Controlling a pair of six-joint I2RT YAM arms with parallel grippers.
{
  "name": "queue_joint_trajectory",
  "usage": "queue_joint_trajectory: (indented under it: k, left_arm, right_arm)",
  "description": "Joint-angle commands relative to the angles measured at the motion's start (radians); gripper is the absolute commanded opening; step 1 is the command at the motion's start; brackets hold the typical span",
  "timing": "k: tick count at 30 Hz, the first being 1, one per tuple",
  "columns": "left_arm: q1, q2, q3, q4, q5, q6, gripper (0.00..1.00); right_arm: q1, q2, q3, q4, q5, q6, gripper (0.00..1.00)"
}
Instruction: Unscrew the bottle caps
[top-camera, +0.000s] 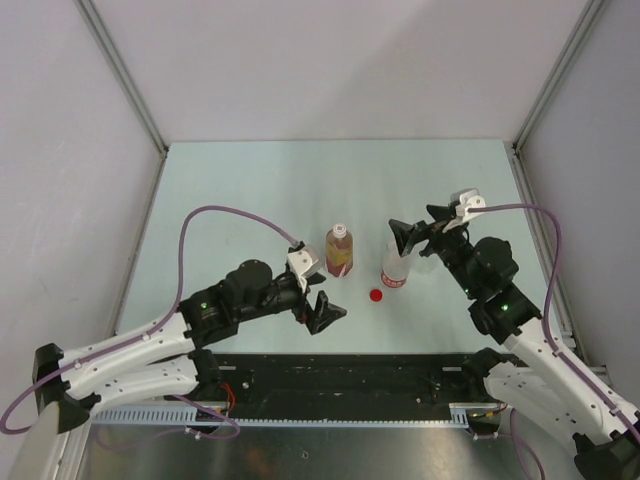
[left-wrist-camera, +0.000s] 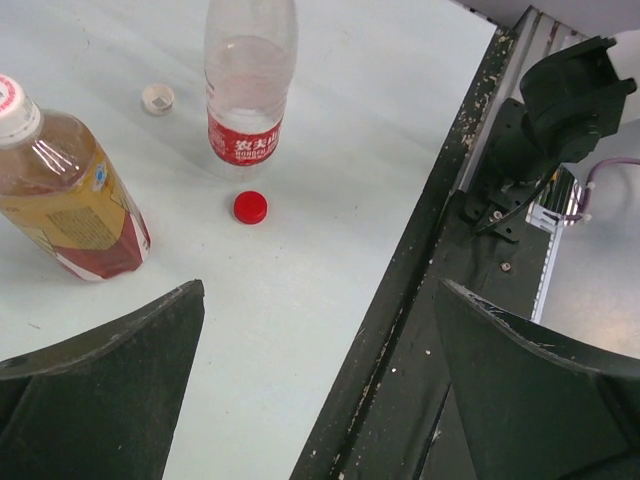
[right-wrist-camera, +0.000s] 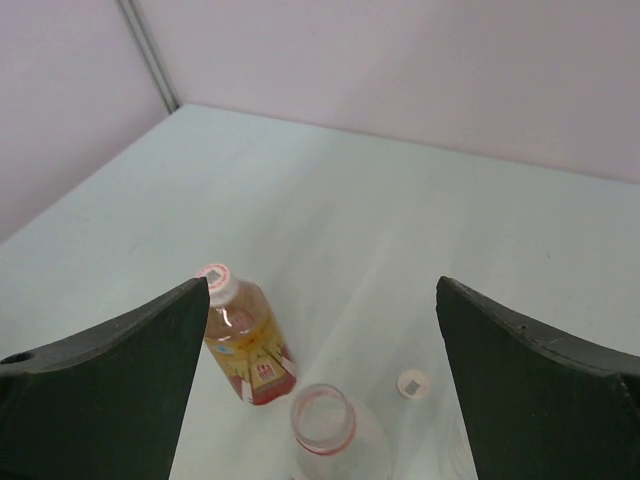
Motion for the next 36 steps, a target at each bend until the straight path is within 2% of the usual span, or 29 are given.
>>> queue_joint_trajectory:
  k: [1, 10, 16, 22, 28, 36]
  left_arm:
    - [0.005, 0.037, 0.048, -0.022, -0.032, -0.025, 0.99]
    - [0.062, 0.191, 0.084, -0.108, -0.047, -0.091, 0.99]
    - [0.162, 0.2, 0.037, -0.11, -0.02, -0.157, 1.0]
    - [0.341, 0.142, -0.073, -0.111, 0.053, -0.25, 0.99]
    - [0.525, -0.005, -0.178, -0.111, 0.118, -0.316, 1.0]
    - [0.573, -0.13, -0.202, -0.11, 0.163, -0.323, 0.99]
  right_arm:
    - [0.009, 0.018, 0.08, 0.0, -0.057, 0.03, 0.99]
    - [0.039, 0.13, 0.154, -0.007, -0.071, 0.032, 0.99]
    - [0.063, 0.237, 0.226, -0.029, -0.123, 0.041, 0.99]
    - [0.124, 0.359, 0.296, -0.031, -0.118, 0.014, 0.99]
    - [0.187, 0.47, 0.343, -0.043, -0.055, -0.014, 0.99]
    - [0.225, 0.602, 0.379, -0.053, 0.017, -0.001, 0.97]
